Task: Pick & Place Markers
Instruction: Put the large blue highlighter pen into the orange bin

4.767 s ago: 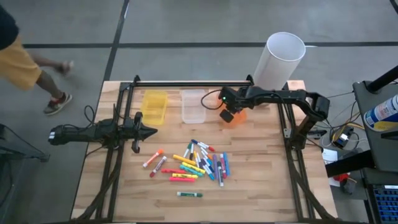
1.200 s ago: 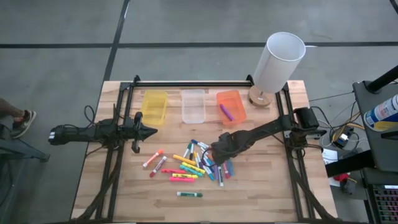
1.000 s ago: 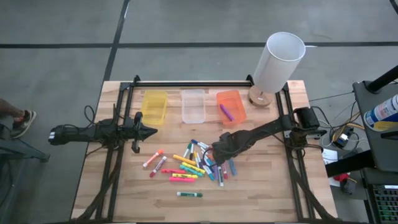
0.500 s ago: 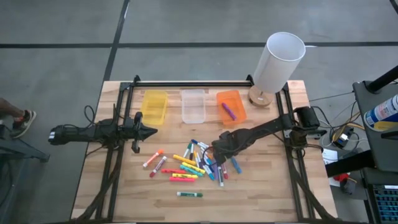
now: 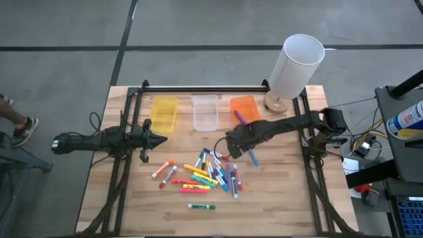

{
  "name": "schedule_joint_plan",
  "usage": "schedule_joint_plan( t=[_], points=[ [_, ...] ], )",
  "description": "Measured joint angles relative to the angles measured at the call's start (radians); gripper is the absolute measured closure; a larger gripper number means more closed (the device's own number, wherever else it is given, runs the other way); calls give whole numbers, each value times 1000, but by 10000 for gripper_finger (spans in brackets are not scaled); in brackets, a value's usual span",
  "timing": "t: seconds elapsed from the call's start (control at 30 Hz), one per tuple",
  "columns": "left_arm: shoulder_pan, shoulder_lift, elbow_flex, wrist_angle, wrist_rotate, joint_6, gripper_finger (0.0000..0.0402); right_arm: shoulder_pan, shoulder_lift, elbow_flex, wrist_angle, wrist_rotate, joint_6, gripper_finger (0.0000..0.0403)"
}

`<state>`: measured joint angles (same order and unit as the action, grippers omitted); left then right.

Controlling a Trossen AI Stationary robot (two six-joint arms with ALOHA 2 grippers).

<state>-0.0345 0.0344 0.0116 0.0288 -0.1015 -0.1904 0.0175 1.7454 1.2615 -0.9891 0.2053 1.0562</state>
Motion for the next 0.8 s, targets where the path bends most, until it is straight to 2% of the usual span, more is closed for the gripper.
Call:
schedule_joint_plan(
  t=[0.23,0.53,0.63,0.8],
  points=[
    [0,2,0,0,0,0,401,-115,-24,86,-34,133,-148,349],
    [0,2,0,0,0,0,401,-275,-25,166,-21,210,-321,349],
    [0,2,0,0,0,0,401,-318,-26,175,42,244,-372,349],
    [0,2,0,0,0,0,401,-380,-22,166,166,244,-450,349]
  ],
)
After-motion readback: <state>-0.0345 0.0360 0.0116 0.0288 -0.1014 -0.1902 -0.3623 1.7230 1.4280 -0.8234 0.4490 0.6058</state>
